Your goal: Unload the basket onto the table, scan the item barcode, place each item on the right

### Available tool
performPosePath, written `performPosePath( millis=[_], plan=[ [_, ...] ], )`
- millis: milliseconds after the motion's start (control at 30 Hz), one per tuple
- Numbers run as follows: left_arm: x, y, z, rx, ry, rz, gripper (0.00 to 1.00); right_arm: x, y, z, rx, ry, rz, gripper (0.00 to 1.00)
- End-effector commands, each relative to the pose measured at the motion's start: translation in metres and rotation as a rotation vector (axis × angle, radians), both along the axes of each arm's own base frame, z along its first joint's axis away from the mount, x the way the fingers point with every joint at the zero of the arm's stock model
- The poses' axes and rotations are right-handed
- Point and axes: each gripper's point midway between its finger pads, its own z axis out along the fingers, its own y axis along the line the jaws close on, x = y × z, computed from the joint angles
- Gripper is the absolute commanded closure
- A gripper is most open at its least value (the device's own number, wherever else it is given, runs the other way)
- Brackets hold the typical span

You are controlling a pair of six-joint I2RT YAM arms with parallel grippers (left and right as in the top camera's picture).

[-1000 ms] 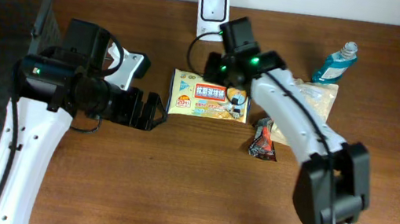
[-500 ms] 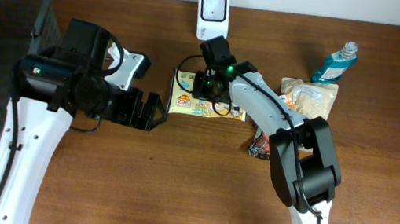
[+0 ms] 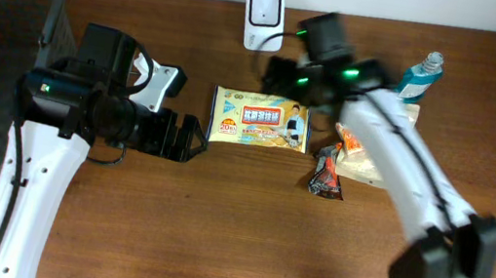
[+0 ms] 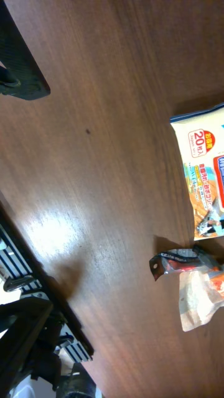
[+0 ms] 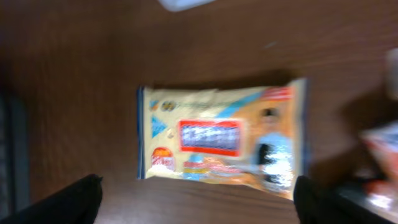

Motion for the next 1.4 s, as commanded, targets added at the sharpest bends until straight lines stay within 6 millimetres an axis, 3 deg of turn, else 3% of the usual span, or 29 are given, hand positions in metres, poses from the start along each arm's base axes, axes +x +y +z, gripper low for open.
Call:
performPosePath(
  millis=[0, 133, 333, 600, 867, 1033, 1100, 1167, 1233, 1300, 1367],
  plan=[
    [0.0, -0.001, 0.005, -0.016, -0.008, 0.003, 0.01, -0.001, -0.051, 0.014, -0.015, 0.019, -0.107, 0.01],
    [0.0, -0.001, 0.005, -0.015, -0.008, 0.003, 0.01, -0.006, -0.101, 0.006, -0.035, 0.093, -0.214, 0.01],
    [0.0, -0.001, 0.005, -0.015, -0.008, 0.003, 0.01, -0.002, -0.135, 0.004, -0.034, 0.105, -0.292, 0.02],
    [0.001, -0.006, 0.009, -0.047, -0.017, -0.007, 0.01, -0.002, -0.14, 0.004, -0.033, 0.105, -0.303, 0.01],
    [0.022, -0.019, 0.025, -0.144, -0.086, 0.03, 0.01, -0.002, -0.14, 0.004, -0.033, 0.105, -0.303, 0.01],
    [0.032, -0.049, 0.061, -0.35, -0.194, -0.084, 0.01, -0.002, -0.14, 0.004, -0.033, 0.105, -0.303, 0.01],
    [0.04, -0.052, 0.069, -0.363, -0.251, -0.1, 0.01, -0.002, -0.14, 0.004, -0.033, 0.105, -0.303, 0.01],
    [0.047, -0.056, 0.074, -0.369, -0.301, -0.119, 0.11, -0.002, -0.14, 0.004, -0.033, 0.105, -0.303, 0.01],
    [0.059, -0.067, 0.082, -0.368, -0.365, -0.124, 0.32, -0.002, -0.14, 0.004, -0.033, 0.105, -0.303, 0.01],
    [0.084, -0.065, 0.074, -0.277, -0.406, -0.011, 0.55, -0.002, -0.14, 0.004, -0.033, 0.105, -0.303, 0.01],
    [0.114, -0.053, 0.059, -0.135, -0.438, 0.167, 0.63, -0.002, -0.14, 0.004, -0.033, 0.105, -0.303, 0.01]
  ],
)
